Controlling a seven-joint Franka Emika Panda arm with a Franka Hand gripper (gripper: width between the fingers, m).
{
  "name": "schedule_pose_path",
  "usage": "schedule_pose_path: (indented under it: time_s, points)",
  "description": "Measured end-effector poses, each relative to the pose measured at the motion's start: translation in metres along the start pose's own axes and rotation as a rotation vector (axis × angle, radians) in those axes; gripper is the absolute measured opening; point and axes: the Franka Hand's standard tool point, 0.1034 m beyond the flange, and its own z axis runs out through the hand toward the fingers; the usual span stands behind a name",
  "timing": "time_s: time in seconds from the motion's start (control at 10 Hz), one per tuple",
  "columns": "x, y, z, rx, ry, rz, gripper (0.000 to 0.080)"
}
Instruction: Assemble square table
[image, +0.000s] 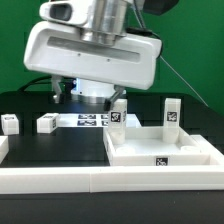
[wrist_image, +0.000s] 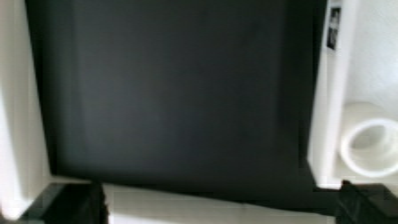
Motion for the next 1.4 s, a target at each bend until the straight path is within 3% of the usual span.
schedule_pose_path:
  time_s: [0.1, 0.4, 0.6, 0.8, 1.0, 1.1, 1.4]
  points:
    - [-0.008, 0.01, 0.006, 0.011, 0.005, 0.099, 0.0649]
    - [-0.011, 0.008, 0.01, 0.009, 0.0, 0.292, 0.0649]
    - [-0.014, 0.012, 0.01, 0.018, 0.002, 0.283, 0.0649]
    - [-0.049, 0.043, 0.014, 0.072, -0.012, 0.366, 0.0649]
    - [-0.082, 0.069, 0.023, 0.105, -0.018, 0.385, 0.0649]
    - [-0.091, 0.077, 0.029, 0.101, -0.027, 0.396, 0.0649]
    - [-0.088, 0.074, 0.028, 0.101, -0.025, 0.387, 0.0649]
